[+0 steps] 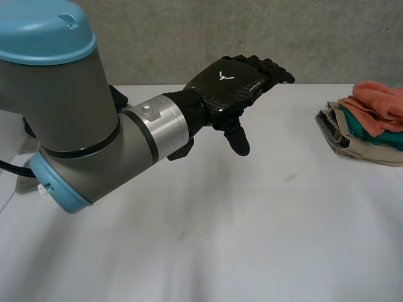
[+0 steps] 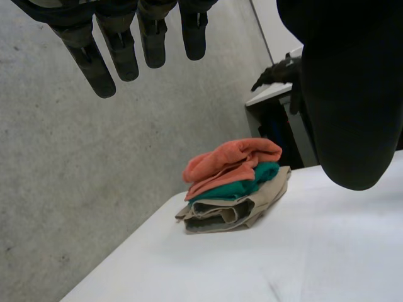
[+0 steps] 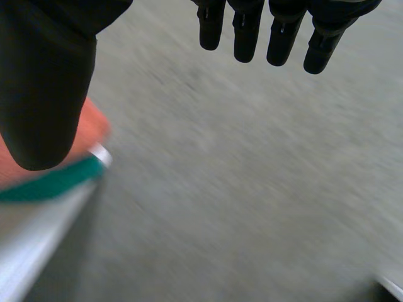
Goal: Fold the laundry.
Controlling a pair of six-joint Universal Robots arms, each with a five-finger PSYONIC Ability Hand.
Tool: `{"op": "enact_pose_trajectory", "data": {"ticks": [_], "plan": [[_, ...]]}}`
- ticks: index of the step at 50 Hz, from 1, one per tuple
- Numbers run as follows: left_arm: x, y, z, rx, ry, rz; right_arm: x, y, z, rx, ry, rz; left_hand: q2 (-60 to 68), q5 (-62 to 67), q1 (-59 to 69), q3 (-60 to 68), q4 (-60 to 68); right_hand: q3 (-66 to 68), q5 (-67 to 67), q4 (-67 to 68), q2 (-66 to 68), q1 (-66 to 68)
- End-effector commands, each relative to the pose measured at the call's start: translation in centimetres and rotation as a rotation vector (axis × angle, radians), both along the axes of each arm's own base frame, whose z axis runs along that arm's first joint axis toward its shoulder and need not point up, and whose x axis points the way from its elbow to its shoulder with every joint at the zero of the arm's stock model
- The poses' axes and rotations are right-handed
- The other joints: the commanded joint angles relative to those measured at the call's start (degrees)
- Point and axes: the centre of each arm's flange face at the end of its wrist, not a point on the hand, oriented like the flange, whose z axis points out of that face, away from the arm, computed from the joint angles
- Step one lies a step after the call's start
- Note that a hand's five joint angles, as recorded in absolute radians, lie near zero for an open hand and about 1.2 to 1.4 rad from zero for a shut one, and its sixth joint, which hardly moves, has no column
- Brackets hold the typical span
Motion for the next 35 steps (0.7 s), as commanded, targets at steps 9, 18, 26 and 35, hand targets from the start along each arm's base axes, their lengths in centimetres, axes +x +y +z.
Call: {"op": "enact_pose_trajectory", "data": {"ticks": [9, 18, 26, 35], "plan": [[4.6, -5.6, 8.8, -0.200, 0.230, 0.349, 13.8, 3.2, 12.1, -0.386, 0.223, -0.024, -2.02, -2.70, -1.13, -2.02, -1.65, -1.98, -2.45, -2.09, -2.49, -2.95], [15.6, -16.0, 3.1, -0.290, -0.167, 0.734, 27.2, 11.4, 6.0, -0.211, 0.150, 0.403, -1.85, -2.53, -0.96, -1.85, -1.48, -1.98, -2.45, -2.09, -2.49, -2.95], [22.0, -24.5, -7.3, -0.311, -0.456, 0.867, 30.6, 16.6, -0.6, -0.011, 0.221, 0.523, -1.85, -2.53, -0.96, -1.85, -1.48, -1.98, -2.45, -2.09, -2.49, -2.95], [22.6, -29.4, -15.7, -0.285, -0.430, 0.775, 30.0, 17.8, -4.0, 0.104, 0.221, 0.523, -1.34, -2.03, -0.46, -1.34, -0.98, -1.98, -2.45, -2.09, -2.49, -2.95]]}}
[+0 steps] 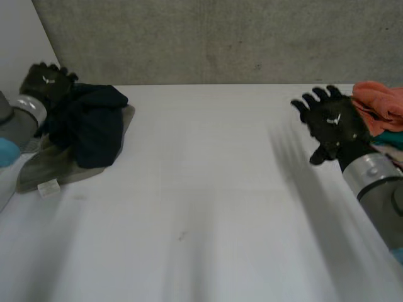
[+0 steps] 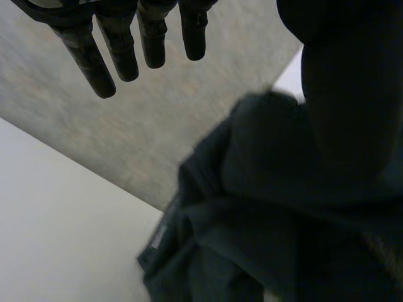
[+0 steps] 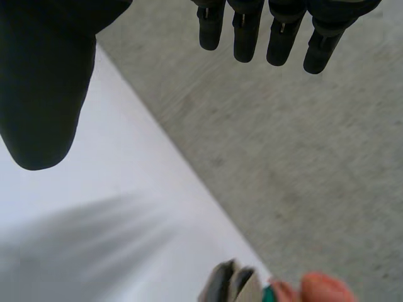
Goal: Fold the laundry.
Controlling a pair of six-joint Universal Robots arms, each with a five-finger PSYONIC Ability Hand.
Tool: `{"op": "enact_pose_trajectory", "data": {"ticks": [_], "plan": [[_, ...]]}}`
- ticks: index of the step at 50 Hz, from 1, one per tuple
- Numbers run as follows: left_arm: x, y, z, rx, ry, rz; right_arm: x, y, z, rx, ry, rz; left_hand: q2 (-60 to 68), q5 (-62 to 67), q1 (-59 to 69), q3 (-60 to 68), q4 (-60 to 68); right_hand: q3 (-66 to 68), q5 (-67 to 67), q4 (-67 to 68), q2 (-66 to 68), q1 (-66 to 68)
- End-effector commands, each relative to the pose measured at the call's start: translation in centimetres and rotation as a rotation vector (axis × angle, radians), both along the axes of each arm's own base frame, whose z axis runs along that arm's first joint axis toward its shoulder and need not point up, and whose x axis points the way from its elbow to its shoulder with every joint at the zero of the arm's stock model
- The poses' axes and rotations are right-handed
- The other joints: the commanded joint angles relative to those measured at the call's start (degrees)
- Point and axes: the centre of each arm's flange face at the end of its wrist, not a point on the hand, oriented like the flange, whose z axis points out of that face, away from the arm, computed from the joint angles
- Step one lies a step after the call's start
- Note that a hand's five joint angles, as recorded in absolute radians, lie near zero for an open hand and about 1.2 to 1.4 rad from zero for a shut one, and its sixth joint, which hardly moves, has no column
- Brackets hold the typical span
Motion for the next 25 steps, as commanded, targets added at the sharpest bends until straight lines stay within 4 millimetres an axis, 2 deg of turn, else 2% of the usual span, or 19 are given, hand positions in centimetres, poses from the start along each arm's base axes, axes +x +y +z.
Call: {"op": "enact_pose_trajectory", "data": {"ticks": [1, 5, 8, 10, 11, 12, 14, 17, 18, 21, 22, 25], "plan": [[-0.1, -3.5, -7.5, 0.043, 0.026, -0.094, -0.7, 0.4, -2.4, 0.078, 0.018, -0.021, -1.34, -2.03, -0.46, -1.34, -0.98, -1.98, -2.44, -2.09, -2.48, -2.95], [-0.2, -4.4, -9.5, 0.045, 0.026, -0.098, -0.9, 0.8, -3.0, 0.099, 0.022, -0.022, 0.16, -0.52, 1.04, 0.16, 0.53, -1.98, -2.44, -2.09, -2.48, -2.95], [-0.6, -4.6, -10.3, 0.047, 0.028, -0.109, -1.0, 1.0, -3.2, 0.109, 0.025, -0.024, 12.22, 11.54, 13.10, 12.22, 12.59, -1.98, -2.44, -2.09, -2.48, -2.95], [-1.0, -4.5, -10.5, 0.048, 0.033, -0.116, -1.0, 1.0, -3.3, 0.112, 0.026, -0.024, 53.47, 52.79, 54.35, 53.47, 53.84, -1.98, -2.44, -2.09, -2.48, -2.95], [-1.2, -4.4, -10.6, 0.051, 0.038, -0.119, -1.0, 1.0, -3.4, 0.111, 0.030, -0.025, 67.79, 67.11, 68.68, 67.79, 68.16, -1.98, -2.44, -2.09, -2.48, -2.95], [-1.5, -4.3, -10.5, 0.050, 0.042, -0.123, -1.0, 1.0, -3.4, 0.110, 0.032, -0.025, 67.94, 67.25, 68.82, 67.94, 68.30, -1.98, -2.44, -2.09, -2.48, -2.95], [-3.6, -3.8, -7.7, -0.011, 0.072, -0.156, -1.0, 1.0, -3.4, 0.110, 0.032, -0.027, 67.94, 67.25, 68.82, 67.94, 68.30, -1.98, -2.44, -2.09, -2.48, -2.95], [-5.1, -2.6, -3.7, -0.061, 0.111, -0.187, -1.0, 1.0, -3.4, 0.110, 0.030, -0.028, 67.94, 67.25, 68.82, 67.94, 68.30, -1.98, -2.44, -2.09, -2.48, -2.95], [-5.7, -1.6, -1.2, -0.091, 0.135, -0.203, -1.0, 1.0, -3.3, 0.108, 0.030, -0.027, 67.94, 67.25, 68.82, 67.94, 68.30, -1.98, -2.44, -2.09, -2.48, -2.95], [-6.6, 0.2, 3.1, -0.158, 0.181, -0.230, -1.0, 1.0, -3.3, 0.107, 0.028, -0.027, 67.94, 67.25, 68.82, 67.94, 68.30, -1.98, -2.44, -2.09, -2.48, -2.95], [-7.5, 1.8, 5.9, -0.200, 0.227, -0.260, -1.0, 1.0, -3.2, 0.105, 0.026, -0.029, 67.94, 67.25, 68.82, 67.94, 68.30, -1.98, -2.44, -2.09, -2.48, -2.95], [-9.5, 4.9, 9.4, -0.231, 0.318, -0.329, -1.1, 0.9, -2.9, 0.100, 0.022, -0.041, 67.94, 67.25, 68.82, 67.94, 68.30, -1.98, -2.44, -2.09, -2.48, -2.95]]}}
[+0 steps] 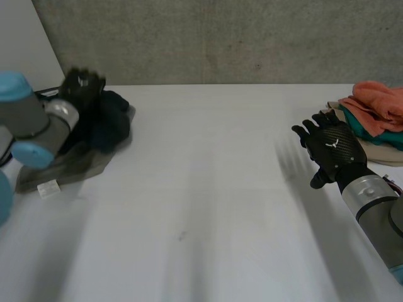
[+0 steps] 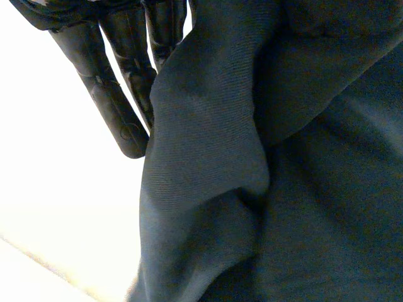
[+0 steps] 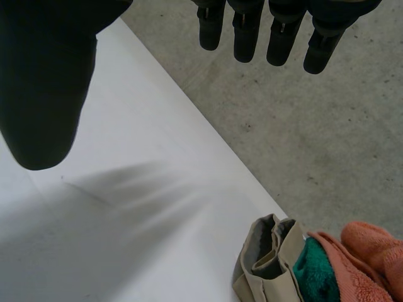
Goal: Fold the laundry.
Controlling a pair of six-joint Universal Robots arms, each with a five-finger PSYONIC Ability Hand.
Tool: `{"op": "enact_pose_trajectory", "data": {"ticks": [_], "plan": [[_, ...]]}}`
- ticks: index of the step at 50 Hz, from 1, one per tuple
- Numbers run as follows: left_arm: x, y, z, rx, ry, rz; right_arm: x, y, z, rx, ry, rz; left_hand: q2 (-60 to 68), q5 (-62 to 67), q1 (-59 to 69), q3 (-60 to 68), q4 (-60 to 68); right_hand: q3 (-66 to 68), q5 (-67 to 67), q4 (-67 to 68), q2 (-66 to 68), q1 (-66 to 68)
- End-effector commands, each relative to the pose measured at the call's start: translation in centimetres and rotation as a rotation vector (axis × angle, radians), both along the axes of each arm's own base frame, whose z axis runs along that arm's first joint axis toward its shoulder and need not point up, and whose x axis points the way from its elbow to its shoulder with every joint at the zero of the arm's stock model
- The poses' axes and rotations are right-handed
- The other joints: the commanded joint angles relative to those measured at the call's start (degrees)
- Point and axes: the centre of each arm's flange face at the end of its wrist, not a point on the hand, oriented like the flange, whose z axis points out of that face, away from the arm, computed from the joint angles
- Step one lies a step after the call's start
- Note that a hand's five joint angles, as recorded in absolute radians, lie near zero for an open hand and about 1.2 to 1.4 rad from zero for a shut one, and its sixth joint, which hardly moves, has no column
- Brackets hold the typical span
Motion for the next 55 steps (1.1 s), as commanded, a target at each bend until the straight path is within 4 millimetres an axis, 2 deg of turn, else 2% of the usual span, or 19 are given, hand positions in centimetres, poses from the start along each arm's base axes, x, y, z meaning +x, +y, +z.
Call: {"op": "enact_pose_trajectory", "data": {"ticks": [1, 4, 5, 7, 10, 12, 14, 16, 17, 19, 21, 23, 26, 31, 37, 40, 44, 49, 55], "plan": [[-5.2, 9.0, 12.6, -0.129, 0.244, -0.183, -0.2, -0.1, 0.5, -0.012, -0.008, -0.016, 12.21, 14.80, 17.79, 13.95, 11.67, -1.98, -2.46, -2.09, -2.48, -2.95], [-6.9, 12.4, 14.5, -0.112, 0.310, -0.257, -0.3, -0.1, 0.7, -0.019, -0.010, -0.031, 12.21, 14.80, 17.79, 13.95, 11.67, -1.98, -2.46, -2.09, -2.48, -2.95], [-8.0, 14.7, 15.2, -0.093, 0.340, -0.306, -0.4, -0.1, 0.9, -0.024, -0.012, -0.036, 12.21, 14.80, 17.79, 13.95, 11.67, -1.98, -2.46, -2.09, -2.48, -2.95], [-8.9, 16.5, 15.0, -0.061, 0.354, -0.343, -0.7, -0.3, 1.6, -0.043, -0.018, -0.059, 12.21, 14.80, 17.79, 13.95, 11.67, -1.98, -2.46, -2.09, -2.48, -2.95], [-11.4, 19.9, 12.9, 0.030, 0.349, -0.423, -1.0, -0.3, 2.2, -0.058, -0.024, -0.087, 12.21, 14.80, 17.79, 13.95, 11.67, -1.98, -2.46, -2.09, -2.48, -2.95], [-13.8, 23.0, 10.6, 0.104, 0.324, -0.495, -1.1, -0.4, 2.4, -0.064, -0.025, -0.099, 12.21, 14.80, 17.79, 13.95, 11.67, -1.98, -2.46, -2.09, -2.48, -2.95], [-15.3, 24.8, 8.6, 0.160, 0.302, -0.539, -1.3, -0.4, 2.5, -0.066, -0.028, -0.111, 12.21, 14.80, 17.79, 13.95, 11.67, -1.98, -2.46, -2.09, -2.48, -2.95], [-17.5, 26.5, 4.3, 0.268, 0.248, -0.586, -1.3, -0.4, 2.5, -0.065, -0.027, -0.117, 12.21, 14.80, 17.79, 13.95, 11.67, -1.98, -2.46, -2.09, -2.48, -2.95], [-18.0, 26.8, 3.0, 0.298, 0.228, -0.592, -1.4, -0.4, 2.4, -0.062, -0.026, -0.121, 4.57, 7.16, 10.15, 6.31, 4.03, -1.98, -2.46, -2.09, -2.48, -2.95], [-19.1, 27.8, -0.3, 0.365, 0.167, -0.597, -1.7, -0.6, 2.4, -0.055, -0.026, -0.131, -26.11, -23.52, -20.53, -24.37, -26.65, -1.98, -2.46, -2.09, -2.48, -2.95], [-19.2, 28.1, -1.2, 0.382, 0.129, -0.573, -2.3, -1.0, 2.4, -0.046, -0.028, -0.150, -36.99, -34.40, -31.41, -35.25, -37.53, -1.98, -2.46, -2.09, -2.48, -2.95], [-18.8, 28.0, -1.3, 0.377, 0.072, -0.506, -2.4, -1.1, 2.4, -0.042, -0.032, -0.154, -57.79, -55.20, -52.21, -56.05, -58.33, -1.98, -2.46, -2.09, -2.48, -2.95], [-18.3, 27.7, -0.8, 0.373, 0.052, -0.453, -2.4, -1.1, 2.4, -0.030, -0.041, -0.145, -57.07, -54.48, -51.49, -55.33, -57.61, -1.98, -2.46, -2.09, -2.48, -2.95], [-15.6, 27.5, 4.7, 0.308, 0.121, -0.358, -1.9, -0.9, 2.7, -0.005, -0.038, -0.103, -56.57, -53.98, -50.99, -54.83, -57.11, -1.98, -2.46, -2.09, -2.48, -2.95], [-13.2, 29.6, 5.7, 0.344, 0.163, -0.312, -1.2, -0.7, 3.6, 0.072, -0.023, -0.015, -55.73, -53.14, -50.14, -53.98, -56.26, -1.98, -2.46, -2.09, -2.48, -2.95], [-12.1, 31.2, 5.2, 0.376, 0.165, -0.297, -0.7, -0.6, 3.5, 0.129, -0.021, 0.042, -55.56, -52.97, -49.97, -53.82, -56.09, -1.98, -2.46, -2.09, -2.48, -2.95], [-11.8, 33.5, 3.6, 0.451, 0.171, -0.294, 0.1, -1.5, 2.1, 0.171, -0.003, 0.125, -54.89, -52.30, -49.30, -53.15, -55.43, -1.98, -2.46, -2.09, -2.48, -2.95], [-13.2, 36.6, 0.4, 0.557, 0.153, -0.317, 1.1, -2.9, 0.2, 0.178, 0.047, 0.193, -54.38, -51.79, -48.80, -52.64, -54.92, -1.98, -2.46, -2.09, -2.48, -2.95], [-14.8, 37.3, -2.6, 0.574, 0.128, -0.325, 2.8, -3.9, -3.0, 0.202, 0.106, 0.251, -54.22, -51.62, -48.63, -52.47, -54.75, 2.14, 1.65, 2.02, 1.64, 1.17]]}}
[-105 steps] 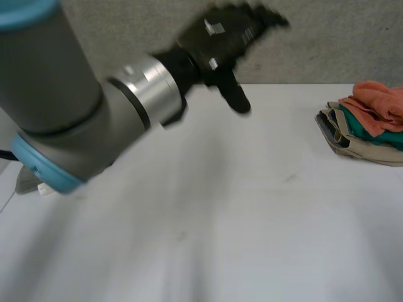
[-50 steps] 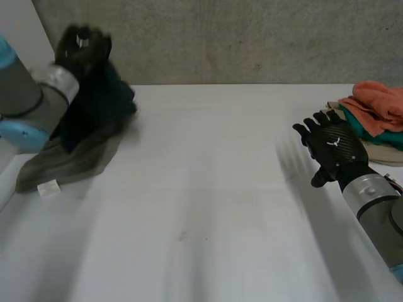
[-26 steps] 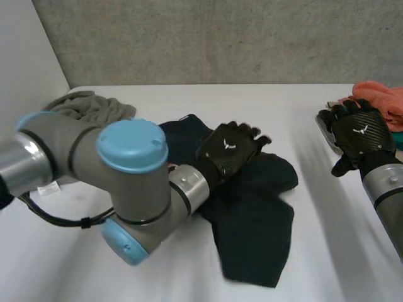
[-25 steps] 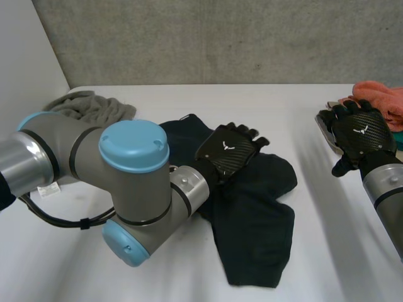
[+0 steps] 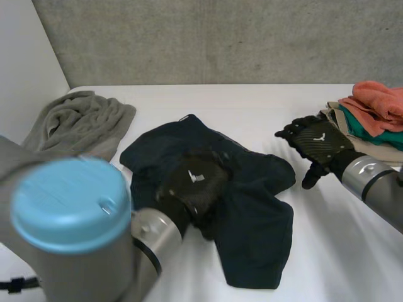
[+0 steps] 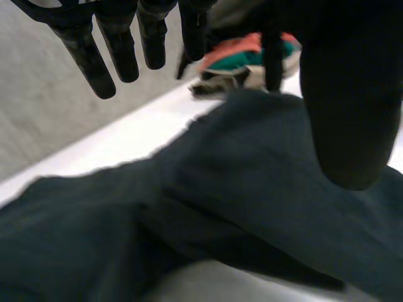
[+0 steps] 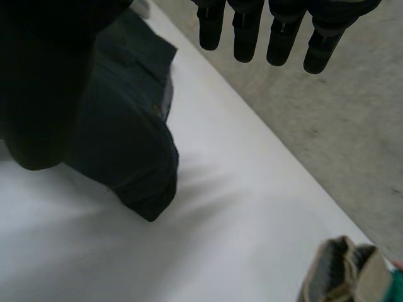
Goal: Fold the laundry.
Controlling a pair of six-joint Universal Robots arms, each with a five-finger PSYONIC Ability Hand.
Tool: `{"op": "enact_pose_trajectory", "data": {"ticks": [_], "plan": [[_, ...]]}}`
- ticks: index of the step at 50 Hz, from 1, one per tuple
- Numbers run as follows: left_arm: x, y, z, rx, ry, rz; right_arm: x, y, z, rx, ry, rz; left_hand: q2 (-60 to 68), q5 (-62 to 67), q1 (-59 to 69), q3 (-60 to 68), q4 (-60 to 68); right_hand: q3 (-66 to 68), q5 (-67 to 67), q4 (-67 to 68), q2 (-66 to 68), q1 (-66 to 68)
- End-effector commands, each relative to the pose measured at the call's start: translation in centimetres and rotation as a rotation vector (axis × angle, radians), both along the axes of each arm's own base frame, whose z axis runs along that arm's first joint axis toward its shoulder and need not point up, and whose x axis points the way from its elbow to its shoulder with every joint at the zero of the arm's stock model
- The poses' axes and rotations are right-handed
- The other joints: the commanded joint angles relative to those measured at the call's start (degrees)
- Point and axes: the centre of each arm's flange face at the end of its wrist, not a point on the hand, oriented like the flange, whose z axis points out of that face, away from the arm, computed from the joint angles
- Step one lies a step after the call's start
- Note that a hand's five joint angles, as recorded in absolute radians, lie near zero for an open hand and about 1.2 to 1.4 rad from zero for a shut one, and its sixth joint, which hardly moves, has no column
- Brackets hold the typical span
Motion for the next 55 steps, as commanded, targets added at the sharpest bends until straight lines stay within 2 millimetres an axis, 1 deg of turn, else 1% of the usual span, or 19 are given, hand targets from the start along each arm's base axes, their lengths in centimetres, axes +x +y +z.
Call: {"op": "enact_pose_trajectory", "data": {"ticks": [1, 8, 10, 11, 12, 15, 17, 19, 24, 27, 29, 32, 39, 43, 50, 52, 53, 54, 55], "plan": [[-2.5, 1.2, -4.3, 0.020, -0.019, -0.031, 2.0, -1.2, -3.9, 0.025, 0.063, 0.077, 1.48, 1.38, 2.56, 1.50, 2.07, 2.14, 1.66, 2.03, 1.64, 1.17], [-5.0, 1.1, -7.2, -0.014, 0.002, -0.061, 3.4, -1.6, -6.3, 0.043, 0.066, 0.106, 8.87, 8.77, 9.95, 8.89, 9.46, 19.58, 19.11, 19.47, 19.08, 18.62], [-5.8, 1.1, -8.0, -0.018, 0.004, -0.070, 3.8, -1.7, -6.4, 0.024, 0.061, 0.112, 23.45, 23.35, 24.52, 23.47, 24.04, 39.86, 39.39, 39.75, 39.37, 38.90], [-6.1, 1.1, -8.0, -0.025, 0.011, -0.068, 4.0, -2.0, -6.1, -0.007, 0.053, 0.114, 34.18, 34.08, 35.25, 34.20, 34.77, 67.74, 67.26, 67.62, 67.24, 66.77], [-6.4, 0.8, -8.0, -0.034, 0.017, -0.057, 4.1, -2.2, -5.9, -0.024, 0.047, 0.111, 61.93, 61.83, 63.01, 61.95, 62.52, 68.02, 67.54, 67.90, 67.52, 67.05], [-6.6, 0.1, -6.8, -0.063, 0.043, -0.019, 4.0, -2.8, -5.0, -0.067, 0.013, 0.078, 67.40, 67.30, 68.48, 67.42, 67.99, 68.02, 67.54, 67.91, 67.52, 67.05], [-6.6, -0.6, -3.9, -0.107, 0.098, 0.019, 3.8, -3.1, -3.4, -0.098, -0.011, 0.050, 67.40, 67.30, 68.48, 67.42, 67.99, 68.02, 67.54, 67.91, 67.52, 67.05], [-6.3, -1.2, -1.0, -0.146, 0.156, 0.041, 3.4, -3.2, 0.5, -0.165, -0.062, 0.008, 67.40, 67.30, 68.48, 67.42, 67.99, 68.02, 67.54, 67.91, 67.52, 67.05], [-2.6, -3.9, 8.2, -0.282, 0.306, 0.147, 2.6, -2.1, 7.3, -0.266, -0.158, -0.036, 67.40, 67.30, 68.48, 67.42, 67.99, 68.02, 67.54, 67.91, 67.52, 67.05], [-0.3, -4.7, 11.6, -0.358, 0.306, 0.183, 2.2, -0.2, 11.5, -0.306, -0.167, -0.034, 67.40, 67.30, 68.48, 67.42, 67.99, 68.02, 67.54, 67.91, 67.52, 67.05], [0.5, -4.8, 12.4, -0.386, 0.282, 0.174, 1.8, 2.0, 15.1, -0.334, -0.169, -0.026, 67.40, 67.30, 68.48, 67.42, 67.99, 68.02, 67.54, 67.91, 67.52, 67.05], [1.3, -5.4, 12.6, -0.408, 0.216, 0.139, 1.3, 4.2, 17.6, -0.302, -0.161, -0.026, 67.40, 67.30, 68.48, 67.42, 67.99, 68.02, 67.54, 67.91, 67.52, 67.05], [3.1, -8.5, 10.5, -0.395, 0.113, 0.150, 3.3, 6.6, 17.6, -0.144, -0.131, 0.040, 67.40, 67.30, 68.48, 67.42, 67.99, 68.02, 67.54, 67.91, 67.52, 67.05], [3.6, -11.4, 6.6, -0.319, 0.038, 0.191, 6.7, 6.0, 12.9, -0.001, -0.077, 0.082, 67.40, 67.30, 68.48, 67.42, 67.99, 68.02, 67.54, 67.91, 67.52, 67.05], [3.4, -15.9, -0.7, -0.203, -0.054, 0.192, 8.7, 3.3, 4.4, 0.142, 0.073, -0.010, 66.92, 66.83, 68.00, 66.95, 67.52, 68.02, 67.54, 67.91, 67.52, 67.05], [3.2, -16.4, -1.9, -0.182, -0.063, 0.179, 8.9, 2.2, 2.0, 0.152, 0.111, -0.052, 46.17, 46.07, 47.25, 46.19, 46.76, 68.02, 67.54, 67.91, 67.52, 67.05], [2.7, -16.5, -2.8, -0.165, -0.074, 0.154, 8.9, 1.9, 1.7, 0.145, 0.114, -0.065, 25.75, 25.65, 26.82, 25.77, 26.34, 63.58, 63.10, 63.47, 63.08, 62.62], [2.6, -16.6, -3.1, -0.163, -0.080, 0.154, 8.8, 1.7, 1.4, 0.139, 0.116, -0.078, 17.88, 17.78, 18.96, 17.90, 18.47, 56.38, 55.90, 56.26, 55.88, 55.41], [2.5, -16.7, -3.2, -0.160, -0.083, 0.153, 8.8, 1.5, 1.3, 0.121, 0.112, -0.094, 11.97, 11.88, 13.05, 12.00, 12.56, 33.82, 33.35, 33.71, 33.33, 32.86]]}}
